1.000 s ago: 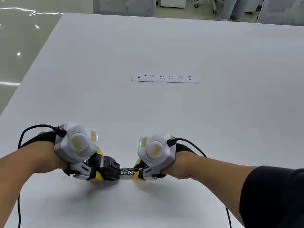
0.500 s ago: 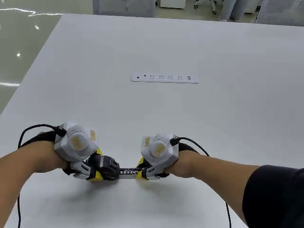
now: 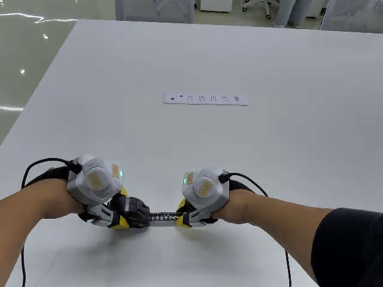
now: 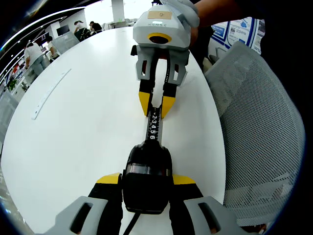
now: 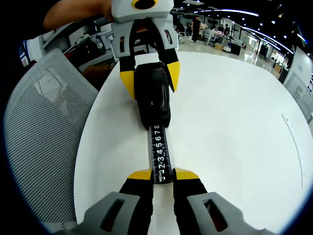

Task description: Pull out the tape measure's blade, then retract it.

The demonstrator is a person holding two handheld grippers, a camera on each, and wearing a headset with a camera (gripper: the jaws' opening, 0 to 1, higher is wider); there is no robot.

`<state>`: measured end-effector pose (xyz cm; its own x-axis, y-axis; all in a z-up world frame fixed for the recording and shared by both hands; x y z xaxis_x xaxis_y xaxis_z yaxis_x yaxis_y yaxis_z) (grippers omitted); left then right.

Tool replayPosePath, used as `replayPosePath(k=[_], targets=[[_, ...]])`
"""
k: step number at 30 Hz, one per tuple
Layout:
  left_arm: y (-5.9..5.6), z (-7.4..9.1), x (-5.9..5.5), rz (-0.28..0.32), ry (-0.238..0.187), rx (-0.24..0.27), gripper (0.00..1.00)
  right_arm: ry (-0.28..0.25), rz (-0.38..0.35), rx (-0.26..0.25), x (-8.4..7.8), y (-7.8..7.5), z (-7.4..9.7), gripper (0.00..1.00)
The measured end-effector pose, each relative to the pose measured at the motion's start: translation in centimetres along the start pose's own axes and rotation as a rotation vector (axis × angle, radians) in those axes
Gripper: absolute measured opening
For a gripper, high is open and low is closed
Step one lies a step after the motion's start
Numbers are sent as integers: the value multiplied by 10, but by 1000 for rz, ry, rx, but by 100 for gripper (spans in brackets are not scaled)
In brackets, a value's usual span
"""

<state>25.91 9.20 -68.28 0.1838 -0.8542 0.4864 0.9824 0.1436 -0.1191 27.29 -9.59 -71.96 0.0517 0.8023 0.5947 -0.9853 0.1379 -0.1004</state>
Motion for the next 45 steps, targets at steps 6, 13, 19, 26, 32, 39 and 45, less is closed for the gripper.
replayPosePath(k=[6,13,19,26,32,39,45], targets=[[0,0,0,-4,-2,1,32,3,-4,-2,-3,0,2,10],[0,0,0,-2,-7,-3,32,8,-6,-4,-8,0,6,10],[-1,0,1,-2,-9,-1,32,18,-11,-7,-15,-4,11,10],[-1,0,0,0,-11,4,32,26,-17,-4,-17,-4,13,10],[-1,0,0,4,-9,3,32,30,-20,-4,-20,-4,14,10],[-1,-1,0,3,-5,2,32,34,-19,-4,-22,-5,16,10],[-1,-1,2,1,17,3,32,46,-25,-7,-28,-7,21,10]])
Point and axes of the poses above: the centre of the closed fingertips' face, and the gripper's own axes: z roughly backward along the fingers, y roughly to its left, x roughly out of its top, the point moved 9 cm from there along z, roughly backward along the fingers, and after that the axes turned 9 degrees about -x, right-handed, at the moved point
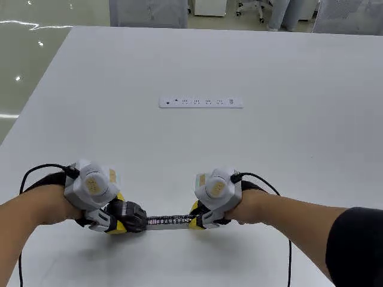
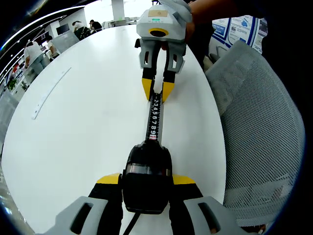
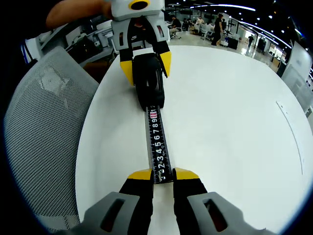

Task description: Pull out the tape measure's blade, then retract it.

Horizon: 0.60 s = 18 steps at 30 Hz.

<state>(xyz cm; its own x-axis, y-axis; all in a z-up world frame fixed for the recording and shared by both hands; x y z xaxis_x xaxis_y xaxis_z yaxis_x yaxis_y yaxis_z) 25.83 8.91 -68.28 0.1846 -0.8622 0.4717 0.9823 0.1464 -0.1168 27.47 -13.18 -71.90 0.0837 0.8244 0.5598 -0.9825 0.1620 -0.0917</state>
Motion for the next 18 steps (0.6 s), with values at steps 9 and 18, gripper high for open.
replayPosePath(k=[9,18], targets=[[1,1,-2,8,-15,-7,32,5,0,1,-2,-1,2,10],[0,1,-1,11,-10,-12,32,1,-20,0,-9,-2,6,10]])
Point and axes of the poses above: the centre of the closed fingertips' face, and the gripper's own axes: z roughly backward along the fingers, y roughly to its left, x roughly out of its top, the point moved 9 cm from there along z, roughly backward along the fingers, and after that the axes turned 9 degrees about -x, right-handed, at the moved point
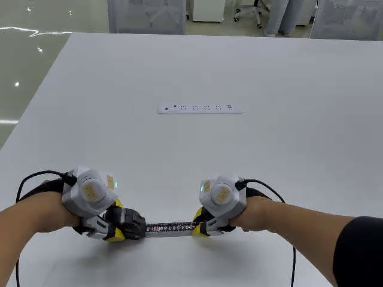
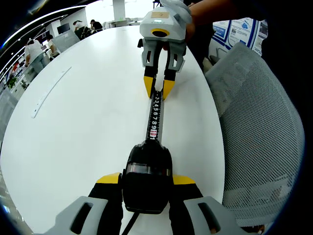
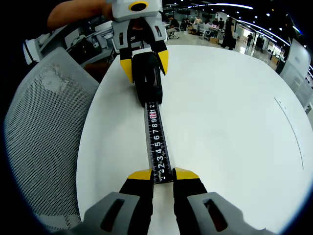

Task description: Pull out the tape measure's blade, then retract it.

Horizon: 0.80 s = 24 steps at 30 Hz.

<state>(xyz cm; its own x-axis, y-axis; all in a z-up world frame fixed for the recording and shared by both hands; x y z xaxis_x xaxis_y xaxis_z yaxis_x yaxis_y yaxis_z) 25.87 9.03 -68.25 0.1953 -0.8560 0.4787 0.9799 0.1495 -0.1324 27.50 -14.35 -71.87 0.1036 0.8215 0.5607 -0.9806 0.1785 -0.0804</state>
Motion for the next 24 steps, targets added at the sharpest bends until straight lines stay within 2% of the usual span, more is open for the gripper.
replayPosePath(k=[24], targets=[[1,0,-1,4,-15,2,32,15,-10,11,-15,-5,11,10]])
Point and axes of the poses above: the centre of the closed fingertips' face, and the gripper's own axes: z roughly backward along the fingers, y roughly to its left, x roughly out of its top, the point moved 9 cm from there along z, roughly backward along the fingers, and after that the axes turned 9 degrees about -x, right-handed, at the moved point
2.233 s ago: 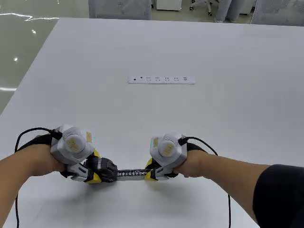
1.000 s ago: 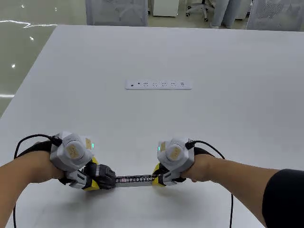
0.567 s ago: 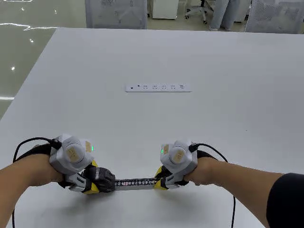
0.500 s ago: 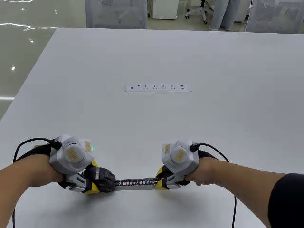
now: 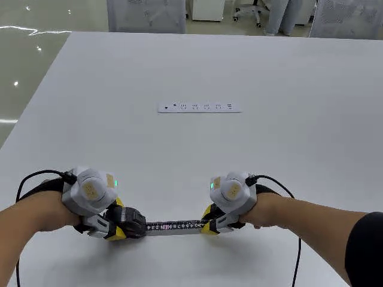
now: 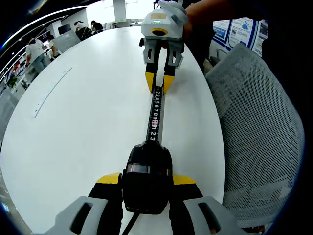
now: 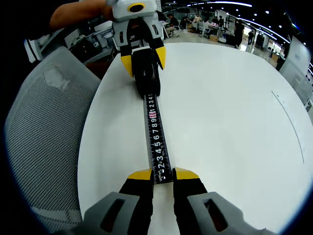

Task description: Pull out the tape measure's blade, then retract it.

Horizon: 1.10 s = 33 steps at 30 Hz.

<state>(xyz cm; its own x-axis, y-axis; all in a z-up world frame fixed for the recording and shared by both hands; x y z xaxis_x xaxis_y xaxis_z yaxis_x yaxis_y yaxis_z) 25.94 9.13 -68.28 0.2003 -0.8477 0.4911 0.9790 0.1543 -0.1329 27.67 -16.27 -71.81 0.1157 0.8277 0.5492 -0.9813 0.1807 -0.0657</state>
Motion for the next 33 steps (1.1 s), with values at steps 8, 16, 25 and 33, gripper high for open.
replayPosePath(k=[8,16,25,33], targets=[[0,0,1,5,-2,0,32,6,-5,-5,-6,-1,4,10],[0,0,0,9,-7,3,32,8,-11,-7,-8,-2,6,10],[-1,0,1,10,-4,6,32,11,-7,-11,-13,-4,10,10],[0,-1,1,10,-5,5,32,12,-15,-12,-16,-4,12,10]])
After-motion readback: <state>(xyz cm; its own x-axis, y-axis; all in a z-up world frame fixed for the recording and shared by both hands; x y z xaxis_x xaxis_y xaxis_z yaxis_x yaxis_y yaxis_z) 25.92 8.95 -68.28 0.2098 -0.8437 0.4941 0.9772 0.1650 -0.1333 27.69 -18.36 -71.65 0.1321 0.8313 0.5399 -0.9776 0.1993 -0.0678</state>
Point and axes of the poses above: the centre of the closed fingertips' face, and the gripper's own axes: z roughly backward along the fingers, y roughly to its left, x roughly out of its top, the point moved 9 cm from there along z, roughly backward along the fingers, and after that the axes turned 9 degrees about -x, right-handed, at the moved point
